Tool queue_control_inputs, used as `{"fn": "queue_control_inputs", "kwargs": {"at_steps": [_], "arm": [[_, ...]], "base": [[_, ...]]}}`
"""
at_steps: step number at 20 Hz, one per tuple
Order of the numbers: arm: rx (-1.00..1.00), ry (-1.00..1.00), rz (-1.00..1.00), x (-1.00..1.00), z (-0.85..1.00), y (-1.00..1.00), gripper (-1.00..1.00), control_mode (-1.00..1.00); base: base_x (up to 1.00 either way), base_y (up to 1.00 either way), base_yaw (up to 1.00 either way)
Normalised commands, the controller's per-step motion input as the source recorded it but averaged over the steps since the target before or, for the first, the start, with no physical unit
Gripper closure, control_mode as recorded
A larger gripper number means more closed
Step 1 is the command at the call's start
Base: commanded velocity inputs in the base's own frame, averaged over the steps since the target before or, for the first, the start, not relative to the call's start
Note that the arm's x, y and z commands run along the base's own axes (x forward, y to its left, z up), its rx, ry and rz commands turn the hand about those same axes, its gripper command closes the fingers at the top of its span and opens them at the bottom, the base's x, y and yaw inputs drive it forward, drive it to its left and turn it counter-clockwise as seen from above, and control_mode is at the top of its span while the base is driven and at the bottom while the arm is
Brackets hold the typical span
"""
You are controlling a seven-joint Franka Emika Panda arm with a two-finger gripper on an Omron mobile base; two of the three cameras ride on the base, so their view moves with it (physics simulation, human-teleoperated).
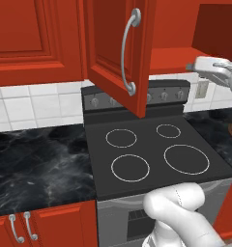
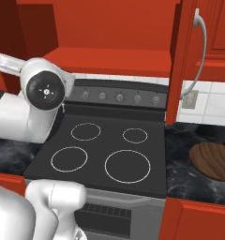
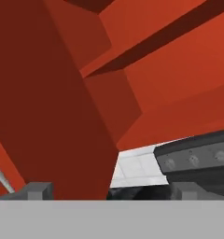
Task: Open the cabinet. Pick the bowls from the counter and place them in the cabinet. Then close the cabinet.
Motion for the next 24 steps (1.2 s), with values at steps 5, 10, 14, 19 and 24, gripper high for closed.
{"fn": "queue_control_inputs", "kwargs": {"at_steps": [5, 10, 14, 19, 24], "arm": [[0.10, 0.00, 0.17, 0.23, -0.25, 0.32, -1.00, -1.00], [0.09, 0.00, 0.07, 0.35, -0.33, 0.35, -1.00, -1.00], [0.08, 0.00, 0.03, 0.51, -0.14, 0.21, -1.00, -1.00], [0.06, 0.04, 0.00, 0.17, 0.00, 0.18, -1.00, -1.00], [0.09, 0.24, 0.01, 0.31, -0.05, 0.25, -1.00, -1.00]], "base": [[0.00, 0.00, 0.00], [0.00, 0.00, 0.00], [0.00, 0.00, 0.00], [0.00, 0.00, 0.00], [0.00, 0.00, 0.00]]}}
